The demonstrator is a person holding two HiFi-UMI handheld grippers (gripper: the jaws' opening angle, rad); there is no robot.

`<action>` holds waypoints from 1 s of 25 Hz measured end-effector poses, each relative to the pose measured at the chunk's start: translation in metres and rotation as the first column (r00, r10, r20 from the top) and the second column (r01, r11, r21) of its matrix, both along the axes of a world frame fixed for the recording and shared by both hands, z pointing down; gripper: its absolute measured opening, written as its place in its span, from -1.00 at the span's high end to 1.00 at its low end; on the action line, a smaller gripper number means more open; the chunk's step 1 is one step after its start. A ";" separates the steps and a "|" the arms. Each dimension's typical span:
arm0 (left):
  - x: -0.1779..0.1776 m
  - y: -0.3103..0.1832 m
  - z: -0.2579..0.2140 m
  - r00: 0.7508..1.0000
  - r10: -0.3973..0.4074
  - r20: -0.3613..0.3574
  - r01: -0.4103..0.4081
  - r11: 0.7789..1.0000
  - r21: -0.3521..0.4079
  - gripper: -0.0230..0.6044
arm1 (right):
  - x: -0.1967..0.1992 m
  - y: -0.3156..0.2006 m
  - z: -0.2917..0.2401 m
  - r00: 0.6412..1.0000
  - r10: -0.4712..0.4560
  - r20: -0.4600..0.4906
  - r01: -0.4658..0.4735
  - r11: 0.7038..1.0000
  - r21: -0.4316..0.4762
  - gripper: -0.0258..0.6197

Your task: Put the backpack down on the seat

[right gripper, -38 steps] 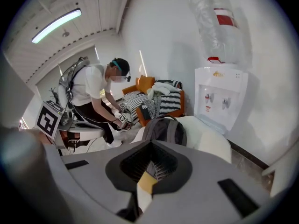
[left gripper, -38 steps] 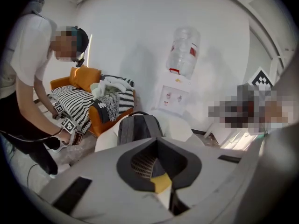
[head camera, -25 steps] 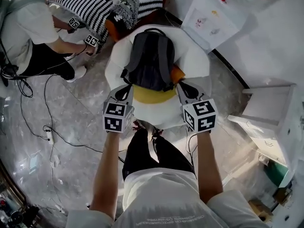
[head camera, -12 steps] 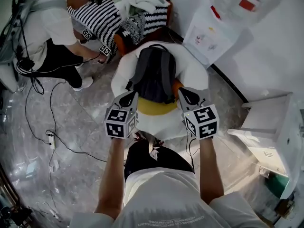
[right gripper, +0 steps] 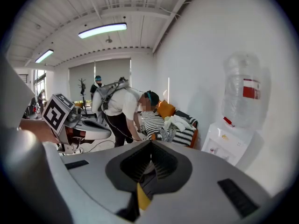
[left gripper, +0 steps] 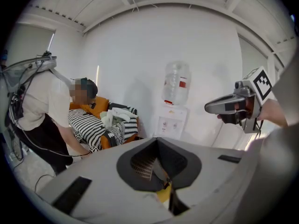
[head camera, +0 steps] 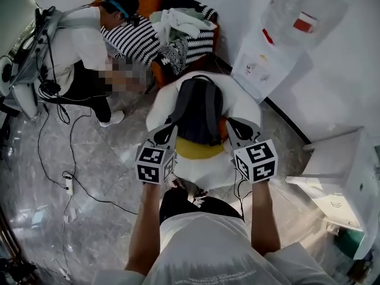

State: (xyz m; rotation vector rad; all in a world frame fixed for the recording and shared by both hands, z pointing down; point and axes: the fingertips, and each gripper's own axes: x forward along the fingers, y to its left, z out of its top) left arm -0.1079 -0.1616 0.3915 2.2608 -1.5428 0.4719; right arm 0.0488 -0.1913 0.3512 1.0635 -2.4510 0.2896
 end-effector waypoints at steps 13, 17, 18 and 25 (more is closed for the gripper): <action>-0.005 -0.010 -0.077 0.999 0.049 0.016 -0.051 0.991 0.128 0.93 | -0.017 -0.007 -0.076 1.000 -0.021 0.020 0.019 0.993 0.120 0.91; -0.010 -0.014 -0.100 0.998 0.067 0.022 -0.069 0.984 0.162 0.93 | -0.021 -0.009 -0.098 1.000 -0.019 0.022 0.015 0.988 0.156 0.91; -0.010 -0.015 -0.105 0.997 0.073 0.025 -0.077 0.982 0.172 0.93 | -0.022 -0.010 -0.105 1.000 -0.017 0.025 0.012 0.986 0.168 0.91; -0.014 -0.025 -0.133 0.994 0.097 0.048 -0.105 0.968 0.226 0.93 | -0.029 -0.017 -0.129 0.999 -0.009 0.046 -0.001 0.978 0.210 0.91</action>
